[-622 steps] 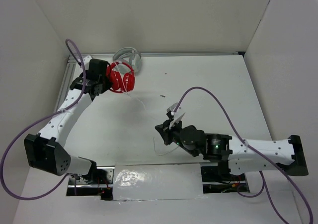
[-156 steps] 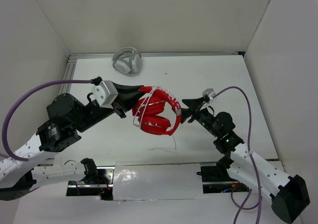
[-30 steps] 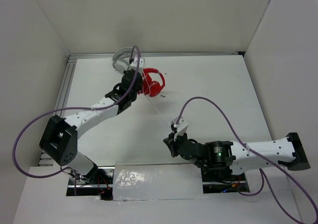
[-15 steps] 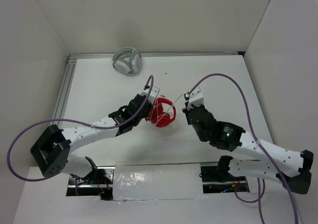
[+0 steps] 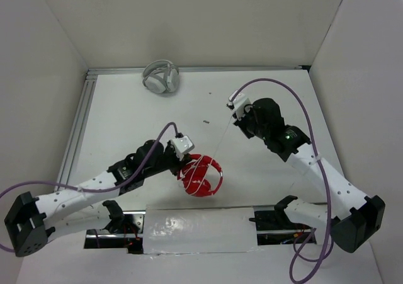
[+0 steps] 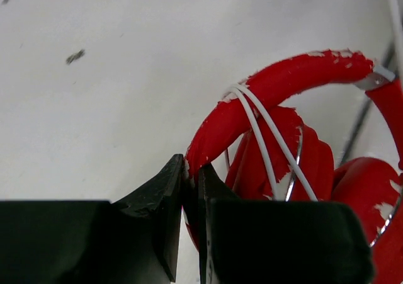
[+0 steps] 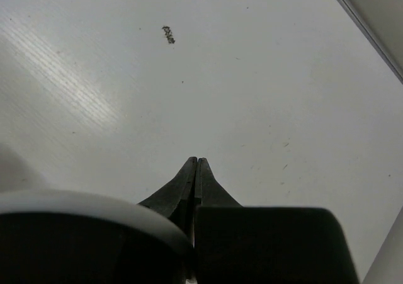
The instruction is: Wrap the headphones
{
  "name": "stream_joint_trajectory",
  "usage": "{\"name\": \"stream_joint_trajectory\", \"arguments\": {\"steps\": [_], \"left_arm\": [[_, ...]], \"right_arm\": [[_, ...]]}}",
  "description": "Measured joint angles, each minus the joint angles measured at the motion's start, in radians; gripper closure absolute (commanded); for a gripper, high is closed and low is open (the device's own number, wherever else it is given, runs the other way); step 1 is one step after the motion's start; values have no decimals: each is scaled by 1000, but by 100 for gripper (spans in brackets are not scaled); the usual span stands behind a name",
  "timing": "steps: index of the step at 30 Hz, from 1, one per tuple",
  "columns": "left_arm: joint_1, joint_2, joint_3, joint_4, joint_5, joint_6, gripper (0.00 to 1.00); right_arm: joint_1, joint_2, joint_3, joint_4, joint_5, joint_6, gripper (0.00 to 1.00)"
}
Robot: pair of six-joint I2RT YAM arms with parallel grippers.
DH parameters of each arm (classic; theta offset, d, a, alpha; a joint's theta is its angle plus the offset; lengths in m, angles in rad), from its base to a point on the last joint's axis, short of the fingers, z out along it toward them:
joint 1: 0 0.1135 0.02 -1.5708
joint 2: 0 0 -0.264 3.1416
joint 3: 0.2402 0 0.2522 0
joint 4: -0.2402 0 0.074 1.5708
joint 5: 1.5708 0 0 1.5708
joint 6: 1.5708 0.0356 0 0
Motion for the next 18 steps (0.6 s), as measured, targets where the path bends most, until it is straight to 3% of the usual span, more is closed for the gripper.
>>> {"name": "stream_joint_trajectory", "arguments": {"steps": [4,8,12,18], "left_arm": [[-2,-160,-25,-2,172,-3,100],[-31,-221,-24,18,225,-10,100],[-78,-159,-24,33,217,-36,100],[-110,5,-18,31,231,-60,100]], "right_arm": [[-96,17,3,45,-104,-15,100],[-118,47,48,79,-136,6,100],[-85,121,182,89,-128,47,100],[88,197,297,97,-51,95,100]]}}
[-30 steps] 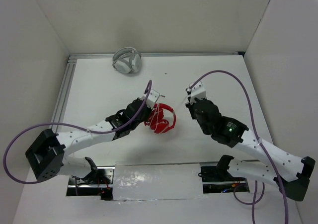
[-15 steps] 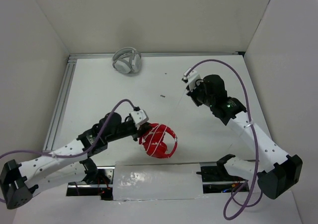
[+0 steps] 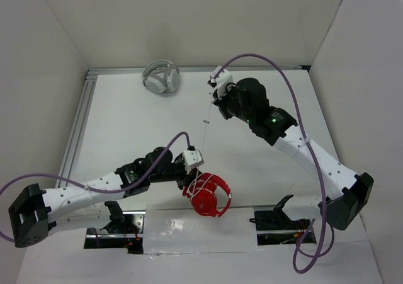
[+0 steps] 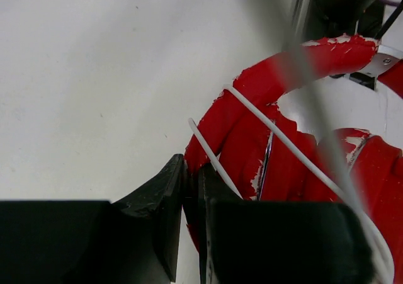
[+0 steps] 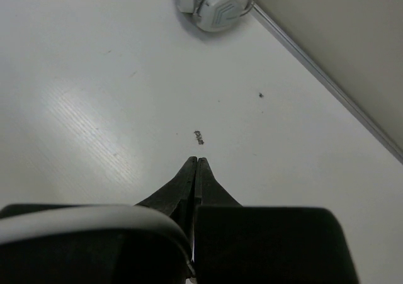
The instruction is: Wrap the headphones
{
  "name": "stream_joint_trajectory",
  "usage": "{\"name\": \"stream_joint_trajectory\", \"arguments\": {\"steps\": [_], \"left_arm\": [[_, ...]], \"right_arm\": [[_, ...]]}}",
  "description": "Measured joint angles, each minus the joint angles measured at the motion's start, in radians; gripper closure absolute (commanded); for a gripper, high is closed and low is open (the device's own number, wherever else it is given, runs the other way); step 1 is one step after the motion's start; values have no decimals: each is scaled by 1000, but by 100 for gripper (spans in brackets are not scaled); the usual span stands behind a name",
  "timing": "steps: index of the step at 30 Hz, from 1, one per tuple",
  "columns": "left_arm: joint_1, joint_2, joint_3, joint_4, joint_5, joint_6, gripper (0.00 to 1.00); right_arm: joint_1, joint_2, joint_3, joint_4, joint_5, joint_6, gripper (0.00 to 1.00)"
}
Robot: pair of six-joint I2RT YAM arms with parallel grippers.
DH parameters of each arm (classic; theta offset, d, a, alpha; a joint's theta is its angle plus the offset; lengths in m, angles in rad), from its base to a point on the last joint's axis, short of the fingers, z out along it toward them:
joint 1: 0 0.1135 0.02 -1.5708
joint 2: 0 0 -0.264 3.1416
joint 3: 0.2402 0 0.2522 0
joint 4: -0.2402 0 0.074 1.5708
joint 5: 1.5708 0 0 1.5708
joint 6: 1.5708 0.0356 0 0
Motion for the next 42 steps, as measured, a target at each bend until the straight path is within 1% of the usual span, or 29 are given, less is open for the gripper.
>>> {"name": "stream_joint_trajectory", "arguments": {"steps": [2,4,10,14,17,20,23,29,34,37,39,42], "left_arm": [[-6,14,0,-9,3,-2,100],[-11,9,0,-6,2,-9,100],[-14,-64,-1,16,-104,-51,100],[-15,-142,-37,47,-176,-53,100],[-15,-212,-63,63,-227,-53,100],[-15,-269,-69,85,-267,-47,100],[-15,-312,-72,124,-275,-37,100],[-15,-365,-72,195,-254,10,100],[-15,-370,-64,211,-223,40,100],[-16,-364,-61,225,-212,34,100],[-21,-343,-46,256,-257,24,100],[-26,-298,-19,347,-381,18,100]], "right_arm": [[21,20,8,3,18,19,100],[16,36,7,3,39,41,100],[-55,35,-47,33,43,117,100],[-116,24,-116,70,34,179,100],[-174,19,-198,94,6,224,100],[-232,18,-290,124,-53,272,100],[-250,43,-333,138,-137,307,100],[-178,159,-370,264,-259,364,100],[-121,242,-435,367,-363,419,100],[-61,270,-447,428,-391,460,100],[-13,269,-462,480,-388,494,100],[82,216,-540,573,-336,548,100]]}}
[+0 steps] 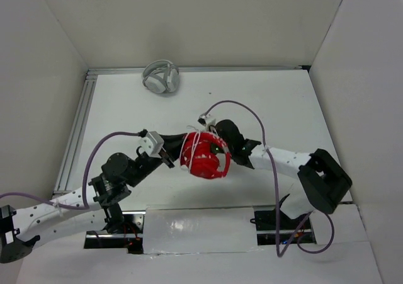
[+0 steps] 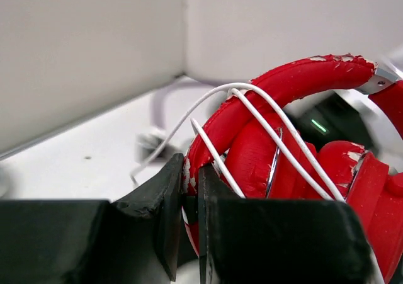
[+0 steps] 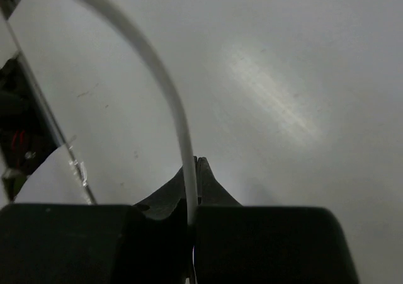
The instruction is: Wrap the headphones
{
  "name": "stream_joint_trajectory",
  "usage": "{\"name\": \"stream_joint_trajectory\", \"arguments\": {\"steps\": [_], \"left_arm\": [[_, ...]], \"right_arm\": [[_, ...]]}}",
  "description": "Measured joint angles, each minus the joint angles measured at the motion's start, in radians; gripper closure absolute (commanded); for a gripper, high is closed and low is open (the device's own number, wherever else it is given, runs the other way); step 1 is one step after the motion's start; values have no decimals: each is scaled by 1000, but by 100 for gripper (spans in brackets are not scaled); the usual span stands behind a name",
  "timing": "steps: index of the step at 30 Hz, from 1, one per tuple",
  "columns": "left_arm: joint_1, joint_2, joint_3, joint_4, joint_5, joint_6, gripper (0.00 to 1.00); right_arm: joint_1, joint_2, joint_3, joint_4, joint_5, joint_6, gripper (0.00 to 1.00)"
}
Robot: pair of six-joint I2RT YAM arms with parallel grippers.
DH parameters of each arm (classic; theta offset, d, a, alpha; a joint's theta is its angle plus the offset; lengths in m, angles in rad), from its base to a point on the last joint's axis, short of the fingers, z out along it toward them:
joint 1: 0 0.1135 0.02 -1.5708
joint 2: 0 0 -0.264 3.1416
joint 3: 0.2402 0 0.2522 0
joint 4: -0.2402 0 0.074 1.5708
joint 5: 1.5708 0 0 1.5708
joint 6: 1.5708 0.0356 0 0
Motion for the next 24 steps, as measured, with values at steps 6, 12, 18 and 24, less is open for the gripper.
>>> {"name": "stream_joint_trajectory", "arguments": {"steps": [6,12,18,24], "left_arm": [[0,57,17,161,-273,-35,100],[19,183,112,262,-498,-47,100],[143,290,228,161,-571,-148,100],[231,334,212,121,-546,-173,100]], "right_arm": [[113,-200,-238,186,94,173,100],[232,-285,-315,233,293,287,100],[385,-411,-321,173,530,340,100],[495,-549,-288,-31,781,373,100]]}}
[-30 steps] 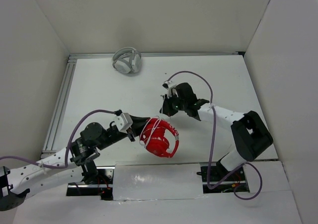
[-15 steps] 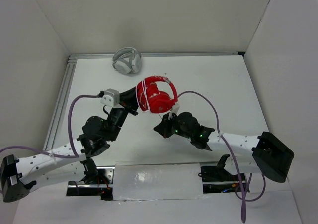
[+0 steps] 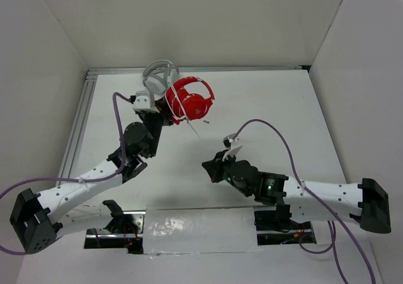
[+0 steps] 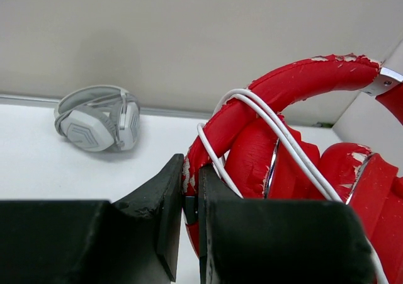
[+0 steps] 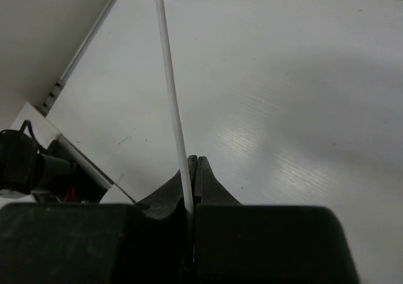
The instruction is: Wrap the headphones
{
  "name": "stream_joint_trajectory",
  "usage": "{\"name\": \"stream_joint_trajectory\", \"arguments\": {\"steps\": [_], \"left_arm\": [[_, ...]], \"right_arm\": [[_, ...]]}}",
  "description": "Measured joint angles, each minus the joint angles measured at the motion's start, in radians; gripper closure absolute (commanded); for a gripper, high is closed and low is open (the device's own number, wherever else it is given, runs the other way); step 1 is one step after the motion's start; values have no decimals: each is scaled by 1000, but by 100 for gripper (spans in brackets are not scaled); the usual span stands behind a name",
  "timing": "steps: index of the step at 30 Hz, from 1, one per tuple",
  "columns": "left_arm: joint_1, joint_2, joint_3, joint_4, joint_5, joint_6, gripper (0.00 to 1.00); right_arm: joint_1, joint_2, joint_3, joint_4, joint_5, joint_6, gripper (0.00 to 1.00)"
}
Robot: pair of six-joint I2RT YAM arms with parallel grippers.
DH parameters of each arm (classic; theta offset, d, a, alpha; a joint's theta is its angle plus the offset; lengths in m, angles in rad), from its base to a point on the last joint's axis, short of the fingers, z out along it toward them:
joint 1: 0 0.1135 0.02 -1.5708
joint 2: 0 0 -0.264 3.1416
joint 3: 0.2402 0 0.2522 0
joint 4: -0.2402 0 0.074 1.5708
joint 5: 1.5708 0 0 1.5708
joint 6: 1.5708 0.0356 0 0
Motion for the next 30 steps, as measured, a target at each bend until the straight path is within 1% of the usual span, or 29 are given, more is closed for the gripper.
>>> {"name": "stream_joint_trajectory", "arguments": {"steps": [3,6,11,14,17,20,24,26,28,30], "left_arm": [[18,19,-14,-12,33,0,100],[27,35,-24,-14,51,0,100],[39,88,-29,-14,49,2,100],[41,135,-44,-12,50,1,100],[35,191,-69,-21,59,-6,100],[16,250,-78,-29,69,-24,100],[-6,295,-93,-24,88,-18,100],[-18,296,-129,-11,92,-9,100],[-32,296,-161,-5,105,4,100],[-43,302,-177,-2,119,13,100]], "right_arm": [[45,-17,52,-117,97,-3,100],[81,8,130,-235,172,-26,100],[137,134,309,-415,268,-82,100],[151,200,402,-502,311,-125,100],[151,245,473,-542,336,-190,100],[143,282,521,-560,335,-270,100],[76,325,566,-583,292,-384,100],[28,333,579,-590,237,-453,100],[-29,335,582,-600,156,-541,100],[-61,335,578,-612,76,-639,100]]}}
